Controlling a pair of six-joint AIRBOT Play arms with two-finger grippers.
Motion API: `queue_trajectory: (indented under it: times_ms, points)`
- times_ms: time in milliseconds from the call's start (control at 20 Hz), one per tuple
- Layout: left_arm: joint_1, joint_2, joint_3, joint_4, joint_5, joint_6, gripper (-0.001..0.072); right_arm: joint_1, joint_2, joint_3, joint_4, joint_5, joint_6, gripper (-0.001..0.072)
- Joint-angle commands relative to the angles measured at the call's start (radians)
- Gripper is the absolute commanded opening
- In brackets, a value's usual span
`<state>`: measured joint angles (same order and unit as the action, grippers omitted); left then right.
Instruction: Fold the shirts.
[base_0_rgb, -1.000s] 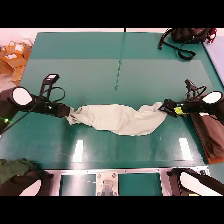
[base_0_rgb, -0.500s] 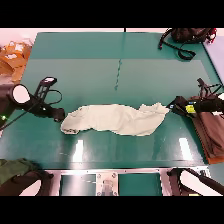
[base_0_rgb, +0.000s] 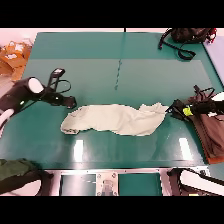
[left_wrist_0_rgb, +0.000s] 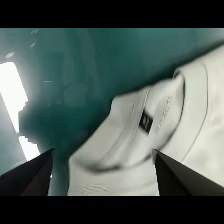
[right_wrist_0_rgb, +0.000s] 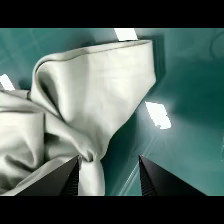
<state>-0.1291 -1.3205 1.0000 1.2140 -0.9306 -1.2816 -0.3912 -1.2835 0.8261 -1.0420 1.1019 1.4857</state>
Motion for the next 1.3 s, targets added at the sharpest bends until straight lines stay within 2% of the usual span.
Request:
queue_trajectory:
  times_ms: [0,100,400,550,600,650,700,750,850,900,950,1000,1250]
  points:
    - [0.0,-0.193,0.101,-0.252,0.026,0.14,0.0703,0.014,-0.062,0.0,0.03,-0.059,-0.003,0.0423]
    - [0.0,-0.267,0.134,-0.401,-0.001,0.228,0.0704,0.018,-0.084,0.001,0.057,-0.09,-0.005,0.0423]
    - [-0.001,-0.39,0.146,-0.522,-0.06,0.244,0.0703,0.051,-0.14,0.003,0.096,-0.134,-0.006,0.0423]
    - [-0.001,-0.391,0.146,-0.663,-0.148,0.324,0.07,0.094,-0.146,0.012,0.134,-0.167,-0.025,0.0421]
    - [-0.001,-0.391,0.146,-0.692,-0.192,0.347,0.0536,0.106,-0.146,0.023,0.149,-0.179,-0.033,0.0421]
    - [-0.001,-0.391,0.146,-0.696,-0.243,0.376,0.0339,0.112,-0.146,0.036,0.153,-0.186,-0.032,0.0417]
    - [-0.001,-0.391,0.146,-0.691,-0.293,0.382,0.0309,0.116,-0.146,0.053,0.157,-0.186,-0.032,0.0382]
    - [-0.001,-0.391,0.146,-0.681,-0.332,0.382,0.031,0.118,-0.146,0.068,0.156,-0.186,-0.032,0.0354]
    - [-0.001,-0.391,0.145,-0.651,-0.372,0.381,0.0309,0.118,-0.146,0.091,0.156,-0.185,-0.032,0.0352]
    - [-0.001,-0.391,0.146,-0.647,-0.369,0.381,0.0261,0.118,-0.146,0.095,0.157,-0.184,-0.032,0.0304]
    - [-0.001,-0.391,0.146,-0.647,-0.363,0.389,0.0022,0.118,-0.146,0.097,0.156,-0.175,-0.033,0.0154]
    - [-0.001,-0.391,0.146,-0.654,-0.349,0.4,0.0027,0.118,-0.146,0.097,0.16,-0.166,-0.056,0.0034]
    - [-0.001,-0.351,0.22,-0.672,-0.309,0.386,0.0026,0.118,-0.14,0.163,0.179,-0.128,-0.084,0.0014]
